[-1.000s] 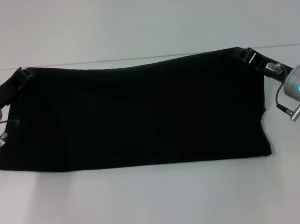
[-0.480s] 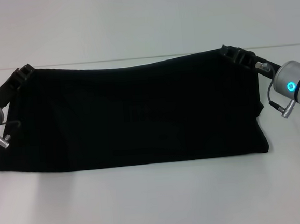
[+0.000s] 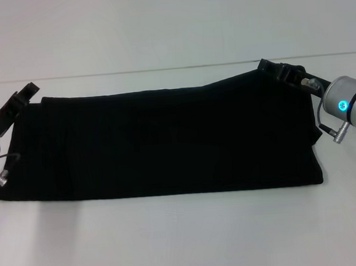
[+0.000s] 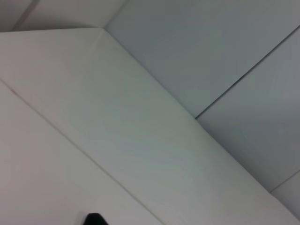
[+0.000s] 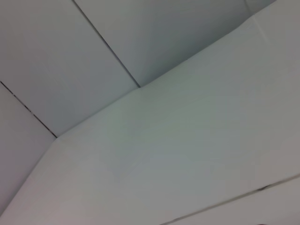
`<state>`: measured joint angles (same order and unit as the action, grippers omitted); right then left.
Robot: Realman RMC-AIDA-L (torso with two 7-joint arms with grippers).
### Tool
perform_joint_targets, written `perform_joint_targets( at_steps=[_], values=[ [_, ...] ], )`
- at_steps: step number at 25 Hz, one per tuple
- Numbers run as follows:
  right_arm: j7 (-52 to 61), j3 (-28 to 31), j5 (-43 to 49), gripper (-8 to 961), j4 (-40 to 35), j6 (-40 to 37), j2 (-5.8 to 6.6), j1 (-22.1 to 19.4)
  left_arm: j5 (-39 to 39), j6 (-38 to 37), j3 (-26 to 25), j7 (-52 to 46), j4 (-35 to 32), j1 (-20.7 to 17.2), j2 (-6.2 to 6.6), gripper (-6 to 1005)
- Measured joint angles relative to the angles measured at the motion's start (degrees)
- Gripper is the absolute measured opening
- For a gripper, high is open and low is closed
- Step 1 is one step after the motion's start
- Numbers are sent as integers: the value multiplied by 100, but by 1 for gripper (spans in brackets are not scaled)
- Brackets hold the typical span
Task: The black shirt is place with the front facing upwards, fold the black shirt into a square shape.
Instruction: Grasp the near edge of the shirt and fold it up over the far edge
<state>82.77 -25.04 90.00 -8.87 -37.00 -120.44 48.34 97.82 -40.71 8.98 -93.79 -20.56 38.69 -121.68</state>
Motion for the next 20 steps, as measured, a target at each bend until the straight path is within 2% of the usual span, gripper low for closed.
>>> perform_joint_targets(
  at_steps=[2, 13, 20],
  values=[
    [-21, -1, 5, 569, 7, 17, 7, -1, -1, -127, -6, -25, 0, -75, 17, 586],
    [-34, -94, 41, 570, -8, 426, 23, 22, 73, -1880, 231, -451, 22, -610, 34, 581],
    [16, -351, 44, 570, 7, 581, 21, 42, 78, -2241, 311, -500, 128, -792, 40, 584]
  ],
)
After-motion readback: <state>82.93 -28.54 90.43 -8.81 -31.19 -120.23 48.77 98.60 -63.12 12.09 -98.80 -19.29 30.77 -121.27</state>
